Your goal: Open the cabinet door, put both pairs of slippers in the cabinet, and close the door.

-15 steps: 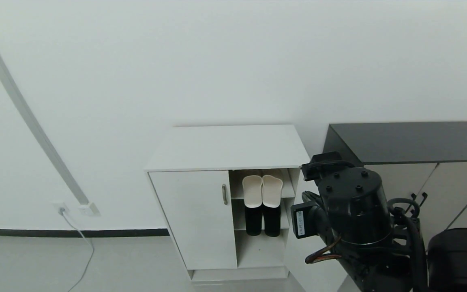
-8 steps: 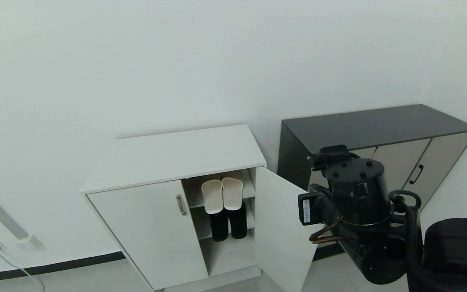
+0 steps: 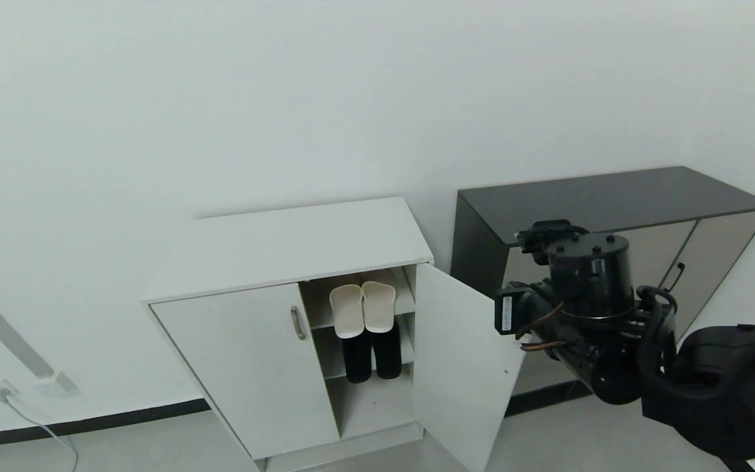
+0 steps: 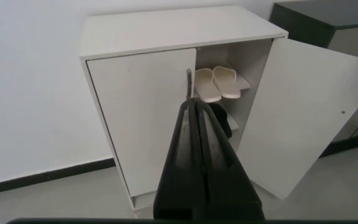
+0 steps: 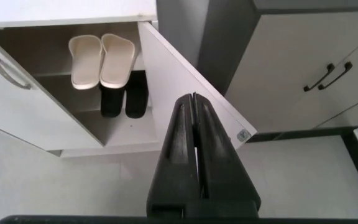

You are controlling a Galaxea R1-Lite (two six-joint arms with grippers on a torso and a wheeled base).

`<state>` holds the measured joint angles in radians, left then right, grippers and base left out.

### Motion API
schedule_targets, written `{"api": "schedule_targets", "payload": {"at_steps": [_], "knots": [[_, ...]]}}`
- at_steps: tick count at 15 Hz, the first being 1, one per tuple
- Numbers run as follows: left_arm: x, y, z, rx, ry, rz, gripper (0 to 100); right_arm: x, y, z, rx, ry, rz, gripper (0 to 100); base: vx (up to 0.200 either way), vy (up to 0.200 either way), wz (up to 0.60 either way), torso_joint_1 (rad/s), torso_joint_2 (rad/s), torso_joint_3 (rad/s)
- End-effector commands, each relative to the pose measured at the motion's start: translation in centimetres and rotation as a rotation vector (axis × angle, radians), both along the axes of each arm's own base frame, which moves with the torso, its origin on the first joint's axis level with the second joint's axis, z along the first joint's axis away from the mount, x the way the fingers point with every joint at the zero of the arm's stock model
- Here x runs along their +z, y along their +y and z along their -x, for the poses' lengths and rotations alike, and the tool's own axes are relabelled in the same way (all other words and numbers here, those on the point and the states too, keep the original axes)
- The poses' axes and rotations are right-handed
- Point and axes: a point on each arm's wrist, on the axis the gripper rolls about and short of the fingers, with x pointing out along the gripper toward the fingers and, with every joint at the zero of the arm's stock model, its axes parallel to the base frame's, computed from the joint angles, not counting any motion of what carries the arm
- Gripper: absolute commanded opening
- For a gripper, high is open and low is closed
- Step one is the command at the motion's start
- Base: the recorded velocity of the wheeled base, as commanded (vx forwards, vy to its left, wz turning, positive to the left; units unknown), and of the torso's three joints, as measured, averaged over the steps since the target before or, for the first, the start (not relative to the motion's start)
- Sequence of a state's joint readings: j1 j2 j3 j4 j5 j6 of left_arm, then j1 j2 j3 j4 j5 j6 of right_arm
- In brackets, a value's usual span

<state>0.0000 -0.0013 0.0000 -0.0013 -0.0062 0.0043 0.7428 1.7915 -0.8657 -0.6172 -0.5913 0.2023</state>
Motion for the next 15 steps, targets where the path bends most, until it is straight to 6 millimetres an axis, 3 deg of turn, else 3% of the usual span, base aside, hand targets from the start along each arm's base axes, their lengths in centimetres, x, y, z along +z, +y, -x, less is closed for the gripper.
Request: {"api": "schedule_targets", "payload": {"at_steps": [1, 5, 8, 15], "knots": [[0.0, 0.0, 0.0, 0.002, 0.001, 0.0, 0, -0.3, -0.8, -2.3, -0.03, 0.002, -0.011, 0, 0.0, 0.0, 0.0, 0.0, 0.0, 0.0], [0.0, 0.0, 0.0, 0.0, 0.001, 0.0, 0, -1.0, -1.0, -6.8, -0.091, -0.005, -0.024, 0, 0.0, 0.0, 0.0, 0.0, 0.0, 0.0], [0.0, 0.0, 0.0, 0.002, 0.001, 0.0, 0, -3.3, -3.0, -10.7, -0.147, 0.031, -0.02, 0, 0.0, 0.0, 0.0, 0.0, 0.0, 0.0], [0.0, 0.0, 0.0, 0.002, 0.001, 0.0, 0, -8.2, -4.5, -15.2, -0.205, 0.094, -0.003, 0, 0.0, 0.0, 0.0, 0.0, 0.0, 0.0]]}}
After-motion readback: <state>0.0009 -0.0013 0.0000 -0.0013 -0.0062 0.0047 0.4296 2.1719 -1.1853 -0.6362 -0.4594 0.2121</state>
